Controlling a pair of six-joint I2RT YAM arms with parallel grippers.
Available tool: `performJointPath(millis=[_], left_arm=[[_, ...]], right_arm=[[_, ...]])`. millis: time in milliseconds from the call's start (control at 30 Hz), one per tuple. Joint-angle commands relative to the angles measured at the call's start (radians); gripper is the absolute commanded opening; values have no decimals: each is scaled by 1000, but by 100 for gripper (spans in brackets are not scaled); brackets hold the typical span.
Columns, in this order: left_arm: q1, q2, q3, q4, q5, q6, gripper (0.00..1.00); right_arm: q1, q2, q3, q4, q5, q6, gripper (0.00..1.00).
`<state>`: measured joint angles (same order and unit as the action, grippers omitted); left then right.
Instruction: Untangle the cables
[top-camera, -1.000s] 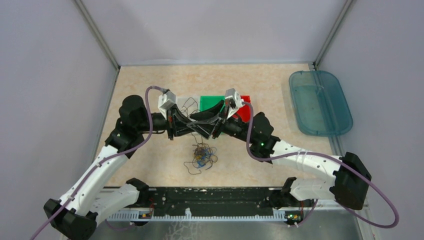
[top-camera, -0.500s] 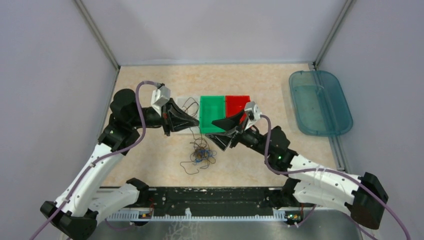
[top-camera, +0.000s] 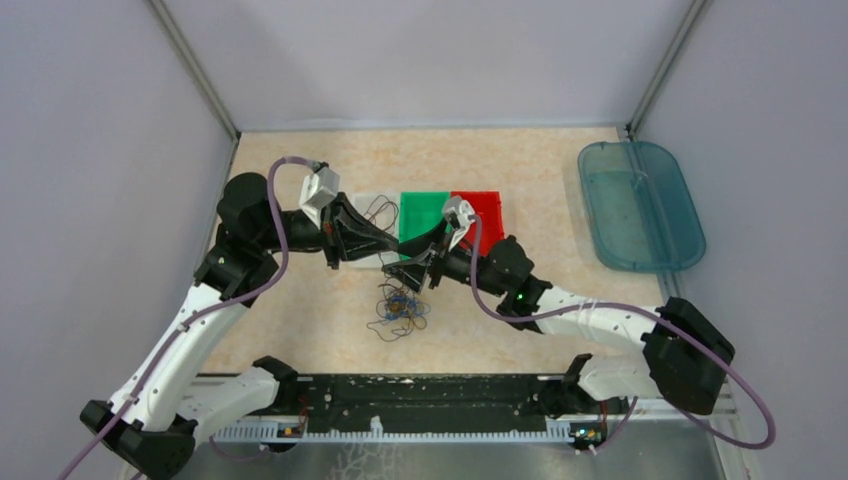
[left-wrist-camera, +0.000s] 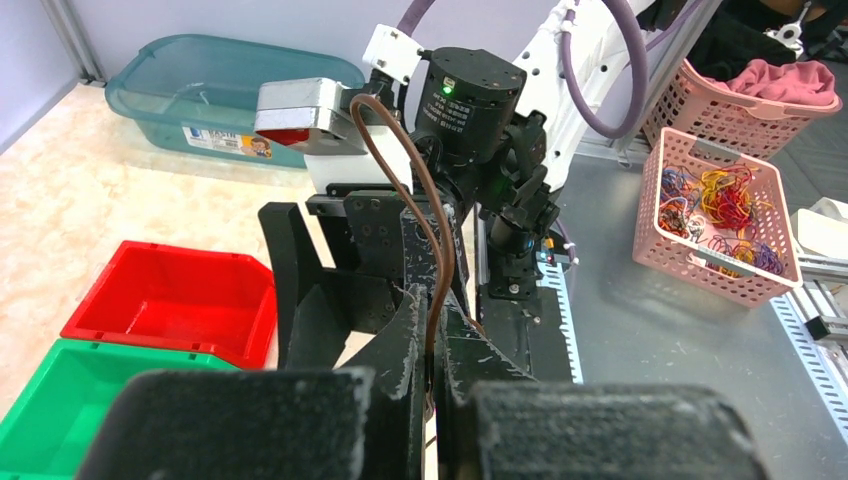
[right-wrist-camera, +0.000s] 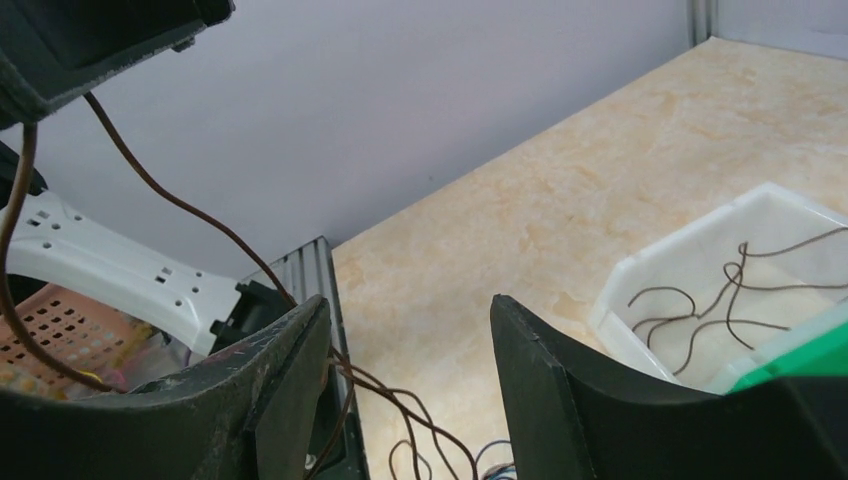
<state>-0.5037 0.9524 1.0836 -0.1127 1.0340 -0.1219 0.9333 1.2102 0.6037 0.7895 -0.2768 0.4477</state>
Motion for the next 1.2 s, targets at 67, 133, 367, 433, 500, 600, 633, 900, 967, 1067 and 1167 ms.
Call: performJointPath(millis=[67, 133, 367, 433, 500, 600, 633, 900, 967, 1067, 1167], left_arm=[[-4, 5, 32, -1, 23, 2, 0], [-3, 6, 30, -2, 20, 8, 0], [-3, 0, 30, -17, 26, 34, 0], [-2, -2, 25, -15, 26, 29, 0], [-3, -5, 22, -12, 26, 27, 0], [-4, -3, 28, -11, 25, 25, 0], [-3, -1, 28, -9, 25, 25, 0], [-3, 14, 32, 13, 24, -6, 0], [-3, 20, 40, 3, 33, 0, 0], [-3, 27, 47, 1, 38, -3, 0], [-5, 33, 69, 5, 48, -12, 0]], right_arm=[[28, 56, 74, 162, -57, 19, 61], [33, 55, 68, 165, -64, 20, 61], [33, -73, -22, 86, -38, -18, 65], [34, -105, -35, 52, -29, -28, 65], [33, -126, -43, 12, -24, -39, 66], [33, -142, -58, 7, -20, -44, 66], [33, -139, -57, 18, -28, -42, 66], [51, -31, 42, 80, -36, -40, 66], [59, 14, 82, 91, -37, -38, 66], [74, 84, 126, 106, -15, -44, 62], [83, 151, 120, 150, 30, -30, 59]])
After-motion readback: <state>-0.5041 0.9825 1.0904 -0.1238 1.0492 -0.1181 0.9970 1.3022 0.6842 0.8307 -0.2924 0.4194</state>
